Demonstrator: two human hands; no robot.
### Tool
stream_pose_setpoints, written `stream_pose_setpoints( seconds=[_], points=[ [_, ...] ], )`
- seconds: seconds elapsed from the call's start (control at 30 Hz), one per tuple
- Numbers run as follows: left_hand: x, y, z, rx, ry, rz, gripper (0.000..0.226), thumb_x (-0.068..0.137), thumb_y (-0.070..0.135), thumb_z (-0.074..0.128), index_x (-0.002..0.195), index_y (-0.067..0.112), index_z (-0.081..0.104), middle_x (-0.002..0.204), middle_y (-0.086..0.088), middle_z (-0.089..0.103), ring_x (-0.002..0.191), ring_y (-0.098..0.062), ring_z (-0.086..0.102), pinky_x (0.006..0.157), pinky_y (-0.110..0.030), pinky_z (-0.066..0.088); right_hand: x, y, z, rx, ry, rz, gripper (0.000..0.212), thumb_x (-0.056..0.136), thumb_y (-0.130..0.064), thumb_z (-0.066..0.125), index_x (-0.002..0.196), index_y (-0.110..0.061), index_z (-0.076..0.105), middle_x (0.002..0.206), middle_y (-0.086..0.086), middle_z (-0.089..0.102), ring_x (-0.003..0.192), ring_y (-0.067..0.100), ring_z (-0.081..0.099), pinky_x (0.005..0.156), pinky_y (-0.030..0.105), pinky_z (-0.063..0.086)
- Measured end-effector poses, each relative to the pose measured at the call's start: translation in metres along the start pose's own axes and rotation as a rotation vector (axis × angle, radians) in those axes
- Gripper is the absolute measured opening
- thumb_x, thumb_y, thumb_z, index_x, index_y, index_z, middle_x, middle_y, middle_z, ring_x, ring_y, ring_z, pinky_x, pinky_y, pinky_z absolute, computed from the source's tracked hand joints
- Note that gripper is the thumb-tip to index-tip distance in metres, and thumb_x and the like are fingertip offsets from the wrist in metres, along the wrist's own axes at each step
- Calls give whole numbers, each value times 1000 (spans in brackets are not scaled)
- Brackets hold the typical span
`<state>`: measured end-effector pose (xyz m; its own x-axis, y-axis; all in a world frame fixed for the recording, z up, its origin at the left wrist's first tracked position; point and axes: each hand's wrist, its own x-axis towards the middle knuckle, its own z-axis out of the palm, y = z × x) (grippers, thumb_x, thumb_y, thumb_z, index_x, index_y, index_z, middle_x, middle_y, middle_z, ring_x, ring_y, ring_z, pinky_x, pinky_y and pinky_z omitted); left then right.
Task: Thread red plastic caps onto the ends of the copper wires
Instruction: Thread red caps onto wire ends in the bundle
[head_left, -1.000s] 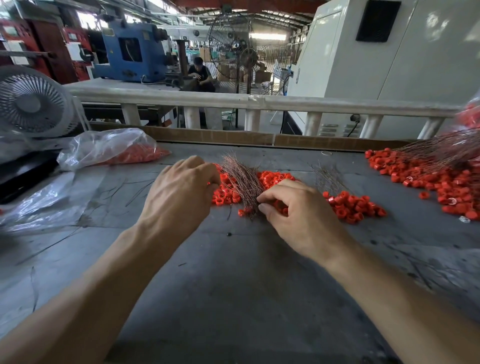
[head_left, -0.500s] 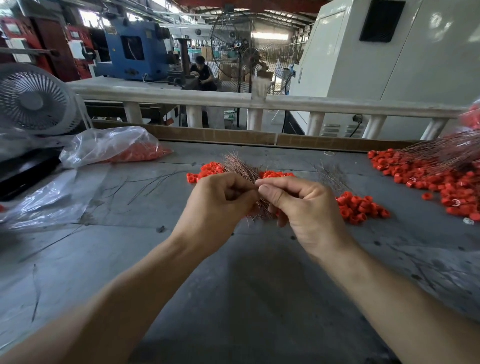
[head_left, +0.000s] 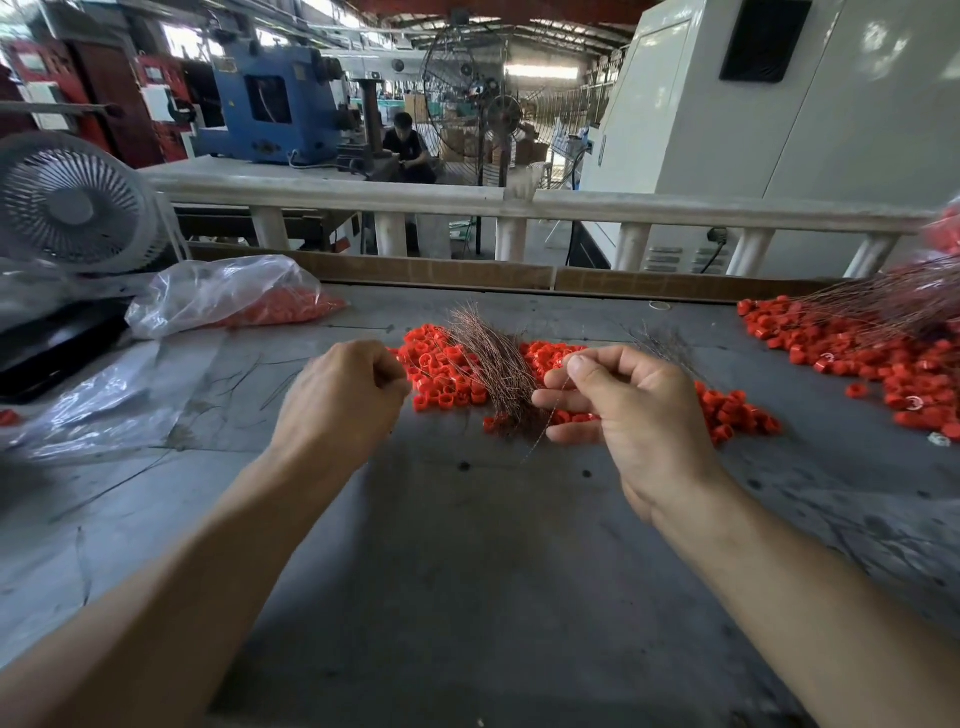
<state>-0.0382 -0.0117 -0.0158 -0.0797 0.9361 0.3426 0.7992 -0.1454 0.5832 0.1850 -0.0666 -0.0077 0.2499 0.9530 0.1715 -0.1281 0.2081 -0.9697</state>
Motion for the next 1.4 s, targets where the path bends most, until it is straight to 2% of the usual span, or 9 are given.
stream_pose_setpoints(
  seconds=[0.2,0.37,0.5,0.6,0.7,0.8,0.93,1.17,1.4],
  points=[
    [1,0,13,125,-65,23,23,80,48,80,87,30,69,86,10,63,84,-17,59,71,-34,49,0,2,-2,-75,0,1,8,100,-1,59,98,1,67,86,16,70,68,21,72,49,31,59],
    [1,3,15,104,-51,49,10,85,35,77,92,30,72,91,10,67,91,-18,62,75,-34,50,0,5,-4,-178,-24,-30,14,98,-3,62,94,-11,73,82,9,71,63,15,67,46,28,55],
    [-6,16,11,-204,-96,126,10,87,21,76,92,29,73,79,10,72,72,-7,68,68,-27,54,0,5,-5,-265,-32,-90,15,97,-6,65,96,-16,76,76,2,72,59,10,63,42,25,50],
    [-15,28,11,-583,-216,99,19,87,2,75,99,16,74,79,-1,72,64,-12,68,60,-23,54,-3,3,-3,-366,-64,-175,16,96,-11,67,96,-22,78,76,-1,73,57,8,62,42,24,48],
    [-21,35,10,-937,-338,13,23,86,-8,70,108,2,72,82,-10,65,70,-15,65,67,-26,57,-7,1,-2,-453,-110,-254,17,95,-13,68,96,-27,78,76,-5,73,60,3,63,51,16,48],
    [-24,40,9,-1094,-408,-43,26,82,-7,68,106,3,72,86,-13,63,78,-20,64,77,-29,61,-10,-2,0,-468,-160,-273,17,95,-12,68,100,-26,77,77,-12,74,66,-2,65,56,9,47],
    [-27,43,5,-1160,-437,-66,31,70,4,70,100,8,75,88,-15,64,78,-21,67,79,-30,62,-12,-4,3,-466,-174,-305,12,94,-11,70,97,-22,74,76,-9,75,67,-1,67,56,9,46],
    [-29,43,4,-1173,-470,-39,31,74,5,69,104,8,74,87,-13,65,78,-20,67,80,-35,62,-12,-4,3,-494,-162,-368,12,93,-10,71,91,-21,75,77,-4,74,75,9,70,70,18,55],
    [-29,43,4,-1155,-473,-14,28,78,8,67,106,7,72,82,-12,68,75,-20,65,78,-35,62,-11,-2,2,-479,-162,-385,12,93,-11,71,91,-22,75,77,-4,73,74,12,69,69,21,55]
  ],
)
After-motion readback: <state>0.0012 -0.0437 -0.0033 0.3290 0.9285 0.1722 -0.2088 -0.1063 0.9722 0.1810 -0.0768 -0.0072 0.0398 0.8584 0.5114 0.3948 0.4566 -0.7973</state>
